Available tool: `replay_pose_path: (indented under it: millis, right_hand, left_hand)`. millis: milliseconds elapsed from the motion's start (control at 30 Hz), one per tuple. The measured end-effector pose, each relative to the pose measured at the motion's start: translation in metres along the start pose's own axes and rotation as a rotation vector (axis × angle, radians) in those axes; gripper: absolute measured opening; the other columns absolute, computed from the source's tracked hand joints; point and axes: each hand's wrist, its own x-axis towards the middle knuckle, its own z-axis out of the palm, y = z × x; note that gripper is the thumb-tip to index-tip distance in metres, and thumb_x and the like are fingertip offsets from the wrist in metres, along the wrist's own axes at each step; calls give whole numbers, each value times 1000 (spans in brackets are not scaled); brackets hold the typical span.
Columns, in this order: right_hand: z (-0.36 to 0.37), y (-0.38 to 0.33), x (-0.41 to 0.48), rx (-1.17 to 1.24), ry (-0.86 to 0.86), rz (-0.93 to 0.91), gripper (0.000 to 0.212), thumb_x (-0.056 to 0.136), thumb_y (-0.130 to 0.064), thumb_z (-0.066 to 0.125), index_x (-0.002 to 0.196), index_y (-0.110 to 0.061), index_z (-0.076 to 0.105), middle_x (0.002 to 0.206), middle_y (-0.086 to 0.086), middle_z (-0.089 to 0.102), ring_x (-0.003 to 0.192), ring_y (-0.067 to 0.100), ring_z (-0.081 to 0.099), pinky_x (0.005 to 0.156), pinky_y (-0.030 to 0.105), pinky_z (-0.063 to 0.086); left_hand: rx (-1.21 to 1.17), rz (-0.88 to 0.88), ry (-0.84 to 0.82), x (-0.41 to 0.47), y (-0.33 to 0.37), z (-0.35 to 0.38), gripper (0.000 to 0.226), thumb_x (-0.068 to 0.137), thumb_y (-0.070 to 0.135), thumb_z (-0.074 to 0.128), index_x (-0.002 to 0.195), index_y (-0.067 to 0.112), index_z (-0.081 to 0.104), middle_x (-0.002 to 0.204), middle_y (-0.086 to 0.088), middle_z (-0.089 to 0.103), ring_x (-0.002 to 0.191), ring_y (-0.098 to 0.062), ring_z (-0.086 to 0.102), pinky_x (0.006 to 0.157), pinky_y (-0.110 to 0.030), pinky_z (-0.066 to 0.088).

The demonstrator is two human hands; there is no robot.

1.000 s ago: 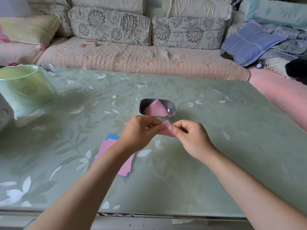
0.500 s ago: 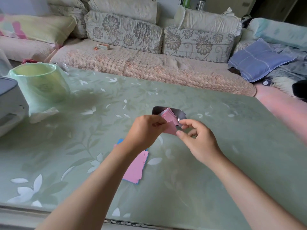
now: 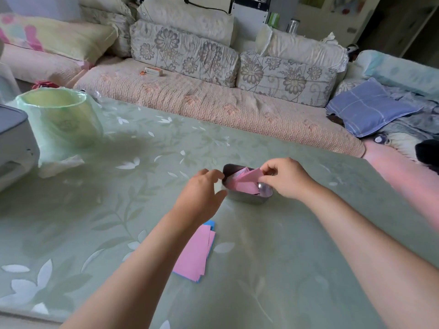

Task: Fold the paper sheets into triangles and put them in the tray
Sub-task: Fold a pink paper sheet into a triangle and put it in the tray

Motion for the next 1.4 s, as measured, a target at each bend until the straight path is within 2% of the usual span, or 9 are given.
replay_pose_path:
  millis: [167, 367, 500, 633, 733, 967, 1100, 1267, 1400]
  right_hand:
    - [1, -6, 18, -237, -282, -45, 10, 77, -14, 75, 73, -22, 72, 59, -11, 70, 50, -7, 58, 48, 6, 38]
    - [12, -14, 26, -556, -404, -70, 18, 76, -18, 70, 62, -22, 59, 65, -10, 60, 68, 13, 56, 64, 28, 48]
    - [20, -19, 31, -620, -445, -88, 10, 80, -23, 63, 74, -15, 65, 75, 1, 65, 74, 21, 56, 61, 28, 42]
    - [29, -20, 35, -700, -409, -112, 23, 82, -30, 63, 66, -15, 54, 70, -1, 55, 76, 24, 52, 54, 26, 31]
    - [36, -18, 39, -768, -315, -123, 32, 86, -38, 65, 65, -18, 50, 76, -2, 55, 84, 26, 55, 62, 27, 34]
    - [46, -11, 42, -866, -135, -163, 32, 90, -53, 58, 98, -22, 61, 109, 4, 67, 105, 29, 62, 73, 32, 39]
    - [49, -9, 40, -842, -58, -132, 36, 86, -62, 57, 86, -27, 54, 101, 1, 68, 99, 26, 64, 69, 30, 37]
    - [49, -9, 38, -744, -41, -77, 41, 80, -61, 65, 98, -24, 62, 104, 0, 67, 100, 25, 63, 71, 30, 44]
    - [35, -16, 28, -579, 1, -72, 27, 79, -52, 69, 92, -30, 61, 104, -4, 67, 102, 23, 62, 73, 30, 42]
  left_hand:
    - [64, 17, -125, -2, -2, 9, 58, 92, 29, 63, 144, 20, 42, 136, -4, 47, 119, -22, 53, 92, -28, 41]
    - [91, 17, -149, -2, -1, 13, 56, 93, 31, 60, 145, 18, 42, 137, -3, 47, 121, -22, 50, 88, -27, 40]
    - [89, 18, -135, -1, -2, 14, 51, 93, 31, 59, 140, 17, 47, 133, -3, 49, 117, -22, 52, 85, -28, 42]
    - [102, 16, -120, -1, -3, 15, 47, 93, 32, 58, 136, 16, 49, 130, -1, 50, 112, -21, 54, 77, -25, 39]
    - [96, 20, -116, -1, -3, 15, 47, 93, 32, 58, 136, 16, 49, 130, -2, 50, 112, -21, 54, 78, -26, 40]
    - [101, 20, -111, -1, -3, 16, 51, 93, 34, 57, 140, 19, 44, 130, -2, 51, 113, -21, 54, 76, -25, 37]
    - [90, 10, -117, 0, -3, 17, 54, 93, 33, 58, 141, 20, 39, 128, -3, 52, 113, -22, 53, 86, -32, 46]
    - [100, 3, -120, -1, -2, 15, 57, 93, 34, 58, 143, 21, 35, 129, -2, 52, 115, -21, 52, 87, -32, 45]
    - [112, -6, -128, -5, -3, 9, 56, 93, 35, 58, 142, 22, 35, 128, -3, 53, 115, -23, 54, 91, -37, 47]
